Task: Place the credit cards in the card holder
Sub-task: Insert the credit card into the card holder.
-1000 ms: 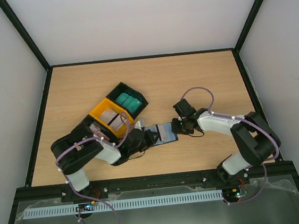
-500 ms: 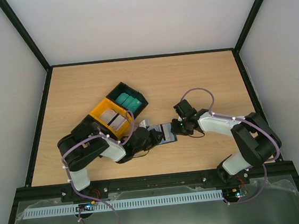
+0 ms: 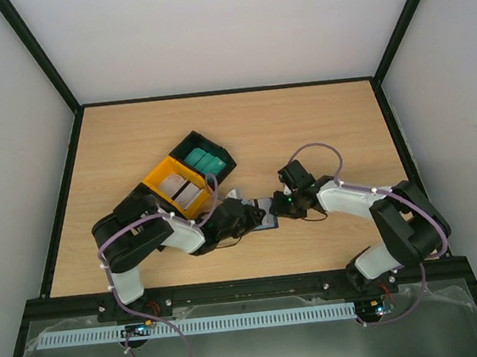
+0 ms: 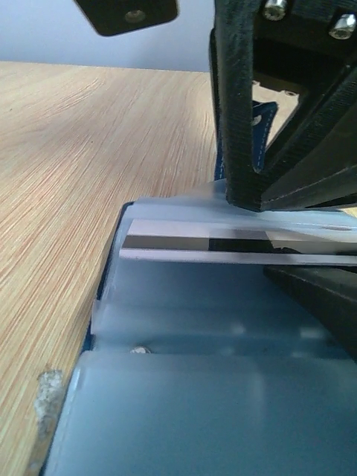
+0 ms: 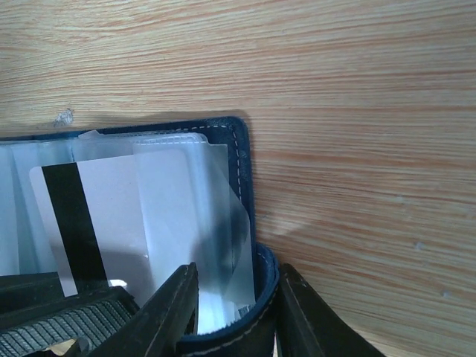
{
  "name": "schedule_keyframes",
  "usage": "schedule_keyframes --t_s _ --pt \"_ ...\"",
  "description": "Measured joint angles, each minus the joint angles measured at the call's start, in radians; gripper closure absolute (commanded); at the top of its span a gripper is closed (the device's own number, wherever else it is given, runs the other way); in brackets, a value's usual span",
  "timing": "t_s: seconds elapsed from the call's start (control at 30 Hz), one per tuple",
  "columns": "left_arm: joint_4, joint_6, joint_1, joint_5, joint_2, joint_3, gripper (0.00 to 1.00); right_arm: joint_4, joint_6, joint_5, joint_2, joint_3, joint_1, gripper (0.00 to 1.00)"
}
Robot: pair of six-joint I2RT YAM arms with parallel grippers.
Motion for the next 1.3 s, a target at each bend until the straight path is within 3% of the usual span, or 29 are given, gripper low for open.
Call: schedule_keyframes --t_s 0.3,0.47,0.6,0.77,1.1,1.3 --pt "-0.136 0.042 0.000 0.014 -0.033 0.053 0.54 0.002 0.005 0.000 -0.005 -0.004 0.000 0.71" --pt "-0.270 0.072 0.000 0.026 -0.077 0.093 0.34 0.000 0.007 0.000 -0.006 -0.004 0.000 0.71" --pt "-0.376 0.087 -0.001 0.030 -0.110 0.124 0.30 -0.004 0.003 0.001 -0.006 -0.004 0.002 0.71" --pt "-0.491 0.101 -0.001 0.019 -0.146 0.146 0.31 -0.008 -0.002 0.004 -0.006 -0.002 0.003 0.71" --pt "-0.595 0.154 0.002 -0.019 -0.132 0.209 0.58 -0.008 -0.008 0.005 -0.006 -0.002 0.004 0.71" --pt "-0.623 0.187 0.007 -0.019 -0.064 0.267 0.60 -0.008 -0.009 0.005 -0.006 -0.002 0.004 0.71"
